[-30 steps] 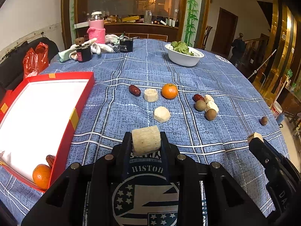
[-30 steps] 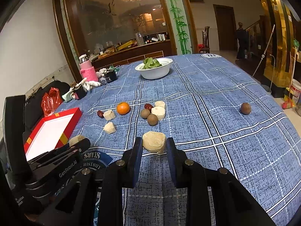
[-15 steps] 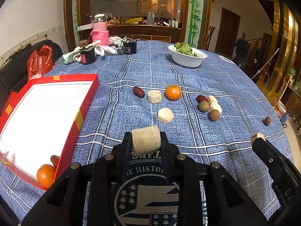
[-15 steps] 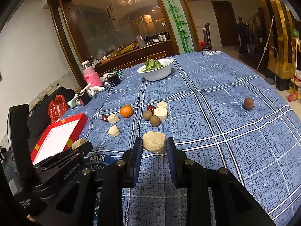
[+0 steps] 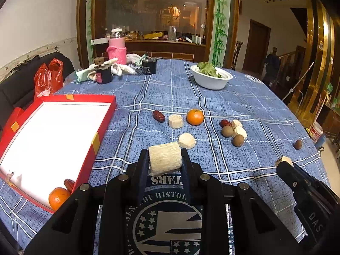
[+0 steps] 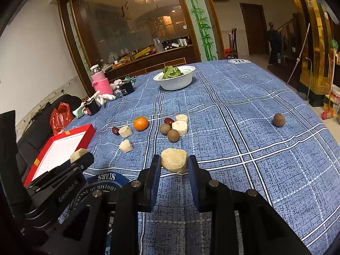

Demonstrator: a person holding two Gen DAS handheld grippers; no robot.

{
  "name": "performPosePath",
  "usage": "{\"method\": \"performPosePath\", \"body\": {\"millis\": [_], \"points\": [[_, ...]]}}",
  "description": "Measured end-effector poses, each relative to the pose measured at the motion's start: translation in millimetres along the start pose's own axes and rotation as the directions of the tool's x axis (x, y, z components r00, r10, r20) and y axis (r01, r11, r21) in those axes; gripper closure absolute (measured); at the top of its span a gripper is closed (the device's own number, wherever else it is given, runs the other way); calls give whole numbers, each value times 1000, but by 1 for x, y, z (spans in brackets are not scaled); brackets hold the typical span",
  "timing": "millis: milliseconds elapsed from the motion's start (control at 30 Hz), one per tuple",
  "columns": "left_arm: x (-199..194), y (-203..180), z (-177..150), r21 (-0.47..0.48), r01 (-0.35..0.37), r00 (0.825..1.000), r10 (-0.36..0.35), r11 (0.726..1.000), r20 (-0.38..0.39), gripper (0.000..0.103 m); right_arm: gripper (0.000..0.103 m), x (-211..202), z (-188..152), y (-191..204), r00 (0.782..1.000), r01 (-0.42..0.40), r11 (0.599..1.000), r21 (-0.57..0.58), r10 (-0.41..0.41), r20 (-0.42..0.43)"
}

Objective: Organize fruits
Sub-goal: 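Lift both white chunks and carry them over the red box, then open both tools to drop the white chunks into the box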

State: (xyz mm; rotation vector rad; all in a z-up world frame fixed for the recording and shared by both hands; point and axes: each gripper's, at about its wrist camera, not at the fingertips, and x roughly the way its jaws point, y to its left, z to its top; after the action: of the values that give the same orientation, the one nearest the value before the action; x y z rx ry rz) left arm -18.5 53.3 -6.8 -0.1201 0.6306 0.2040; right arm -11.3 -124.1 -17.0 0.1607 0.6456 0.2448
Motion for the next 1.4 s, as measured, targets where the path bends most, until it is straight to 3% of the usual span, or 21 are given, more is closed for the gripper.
{"method": "performPosePath", "body": {"millis": [167,300,533,700,933,1200,1400], "points": [[-7,0,-1,-1,-7,999,7,1000,36,77,77,2,0,5,1000,17,999,-27,-18,-8],[-10,8,-4,-10,-14,1000,14,1000,21,77,77,2,0,8,999,31,998,-45,-31,-6],[-29,44,4,-79,-22,999,25,997,37,77,76,6,0,15,999,44,996,-78,-46,-23],[-41,82,12,-127,-67,996,73,990,47,77,76,9,-1,27,999,34,990,-138,-38,-33],[-33,145,21,-200,-197,980,199,960,-11,77,77,17,3,80,993,-112,970,-216,99,-70],[-12,207,18,-273,-337,941,314,901,-123,76,77,35,11,186,937,-348,880,-322,313,-156],[-4,226,9,-281,-372,927,337,885,-167,76,77,60,-6,241,910,-411,831,-375,347,-227]]}}
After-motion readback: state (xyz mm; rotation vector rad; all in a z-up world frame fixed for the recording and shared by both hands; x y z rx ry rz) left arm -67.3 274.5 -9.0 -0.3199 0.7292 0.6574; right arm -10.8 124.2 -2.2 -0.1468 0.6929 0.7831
